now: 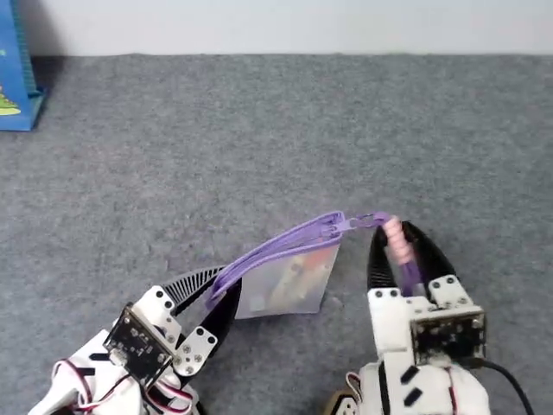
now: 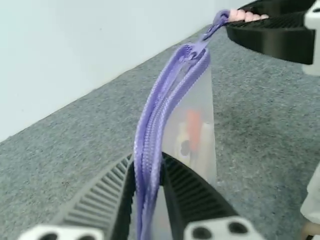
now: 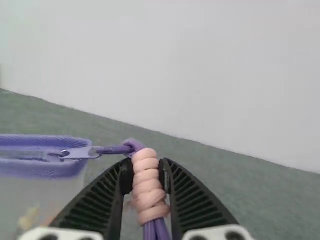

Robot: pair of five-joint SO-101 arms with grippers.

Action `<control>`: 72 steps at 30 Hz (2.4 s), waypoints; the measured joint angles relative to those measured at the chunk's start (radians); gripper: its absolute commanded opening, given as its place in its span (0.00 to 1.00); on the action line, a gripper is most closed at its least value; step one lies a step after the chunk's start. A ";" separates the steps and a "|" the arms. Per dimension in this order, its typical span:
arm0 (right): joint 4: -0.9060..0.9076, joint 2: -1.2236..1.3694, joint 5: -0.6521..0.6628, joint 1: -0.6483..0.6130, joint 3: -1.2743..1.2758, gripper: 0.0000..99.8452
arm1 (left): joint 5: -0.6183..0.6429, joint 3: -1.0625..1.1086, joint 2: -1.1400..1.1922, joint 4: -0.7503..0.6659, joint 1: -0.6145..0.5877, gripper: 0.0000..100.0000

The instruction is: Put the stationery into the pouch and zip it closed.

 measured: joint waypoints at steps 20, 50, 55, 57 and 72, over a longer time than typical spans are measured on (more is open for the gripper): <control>0.000 0.002 0.069 0.035 0.049 0.20 | 0.021 0.075 -0.002 -0.098 -0.143 0.30; 0.032 0.002 -0.008 -0.146 0.227 0.00 | 0.166 0.308 -0.002 -0.394 -0.396 0.06; 0.084 0.002 -0.018 -0.149 0.227 0.05 | 0.089 0.308 -0.002 -0.376 -0.476 0.01; 0.110 0.002 -0.052 -0.147 0.227 0.05 | 0.035 0.308 -0.002 -0.328 -0.482 0.01; 0.133 0.003 -0.133 0.091 0.503 0.05 | -0.077 0.554 -0.002 -0.212 -0.489 0.02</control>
